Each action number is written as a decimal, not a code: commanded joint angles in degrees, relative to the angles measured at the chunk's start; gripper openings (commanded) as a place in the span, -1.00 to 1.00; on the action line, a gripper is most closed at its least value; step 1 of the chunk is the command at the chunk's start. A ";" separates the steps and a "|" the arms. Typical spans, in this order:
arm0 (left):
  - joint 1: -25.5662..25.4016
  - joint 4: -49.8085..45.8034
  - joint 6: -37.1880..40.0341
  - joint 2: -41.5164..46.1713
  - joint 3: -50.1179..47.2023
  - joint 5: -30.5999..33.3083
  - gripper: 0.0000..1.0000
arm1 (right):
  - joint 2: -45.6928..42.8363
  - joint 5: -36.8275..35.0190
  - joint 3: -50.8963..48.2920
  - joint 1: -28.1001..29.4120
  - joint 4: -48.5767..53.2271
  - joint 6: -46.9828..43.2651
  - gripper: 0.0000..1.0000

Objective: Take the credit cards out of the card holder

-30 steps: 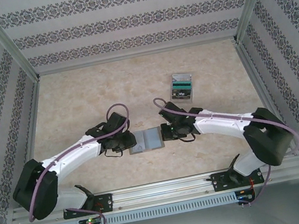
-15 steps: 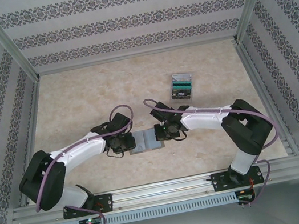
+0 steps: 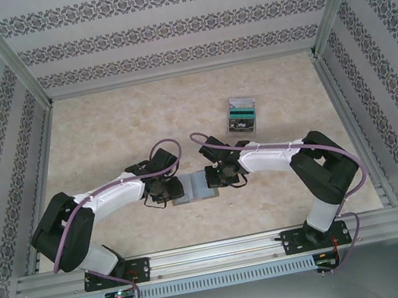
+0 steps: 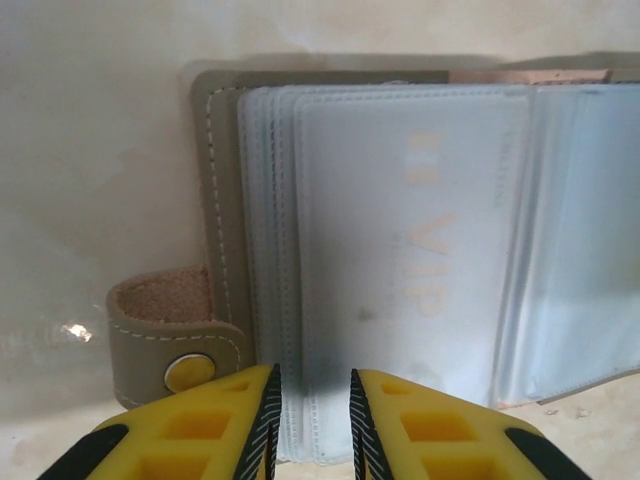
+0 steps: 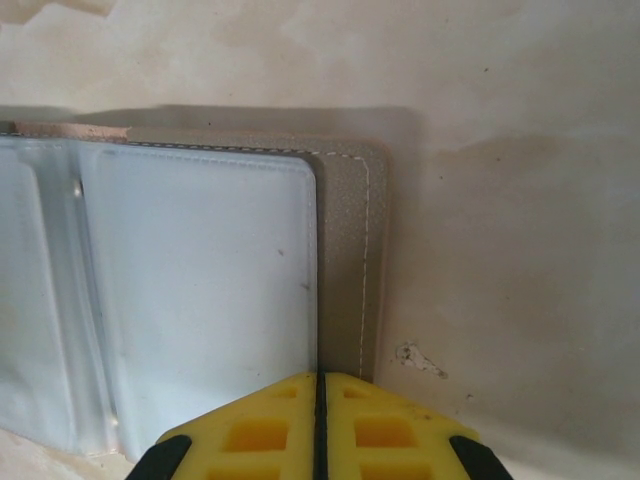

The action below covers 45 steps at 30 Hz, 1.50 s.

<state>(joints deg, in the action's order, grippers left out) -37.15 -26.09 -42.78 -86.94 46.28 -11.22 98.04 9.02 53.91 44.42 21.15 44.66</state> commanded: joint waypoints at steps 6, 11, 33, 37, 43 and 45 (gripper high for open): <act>-0.47 0.60 0.99 1.13 1.60 0.13 -0.47 | 2.03 0.69 0.60 0.50 1.09 -0.55 -1.00; -0.47 1.12 0.97 -0.19 1.14 -0.44 -0.47 | 2.24 1.08 0.78 0.55 0.97 -0.53 -1.00; -0.47 0.72 0.45 2.70 0.38 1.19 -0.45 | 2.55 1.35 0.78 0.97 1.09 -0.15 -1.00; -0.38 -0.64 0.98 2.43 0.78 2.55 -0.44 | 2.68 1.40 0.81 1.11 1.09 -0.11 -1.00; -0.38 0.95 0.60 0.08 0.09 0.69 -0.44 | 2.77 1.39 0.83 1.36 1.22 -0.02 -1.00; -0.38 0.95 0.53 -0.38 0.01 0.57 -0.44 | 2.77 1.43 0.82 1.42 1.18 0.07 -1.00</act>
<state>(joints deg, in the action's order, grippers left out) -37.15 -24.23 -42.59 -86.28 46.41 -10.72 98.78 9.56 54.63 44.51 21.45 44.69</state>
